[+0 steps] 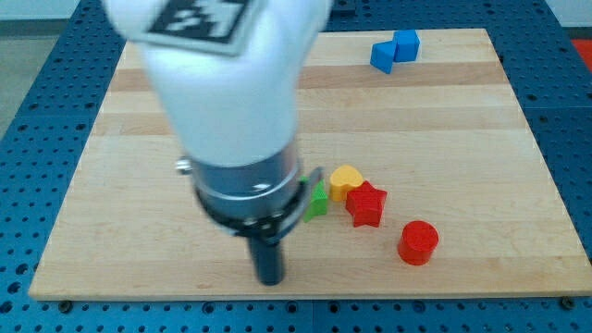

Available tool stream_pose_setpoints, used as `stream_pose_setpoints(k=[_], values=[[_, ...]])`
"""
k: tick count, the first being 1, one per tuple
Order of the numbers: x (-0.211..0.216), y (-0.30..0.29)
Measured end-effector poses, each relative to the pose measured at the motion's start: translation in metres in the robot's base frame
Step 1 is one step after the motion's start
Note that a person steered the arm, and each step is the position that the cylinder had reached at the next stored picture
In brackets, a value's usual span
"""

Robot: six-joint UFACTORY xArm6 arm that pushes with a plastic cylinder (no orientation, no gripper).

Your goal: Separate the yellow hexagon and green circle

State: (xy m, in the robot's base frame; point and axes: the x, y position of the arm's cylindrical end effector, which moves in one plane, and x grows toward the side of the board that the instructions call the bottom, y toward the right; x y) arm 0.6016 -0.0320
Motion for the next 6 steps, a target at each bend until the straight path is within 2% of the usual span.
stream_pose_setpoints(k=[1,2,3,6], values=[[-0.027,0.002],[-0.065,-0.016],[-0.083,-0.045],[-0.083,-0.069]])
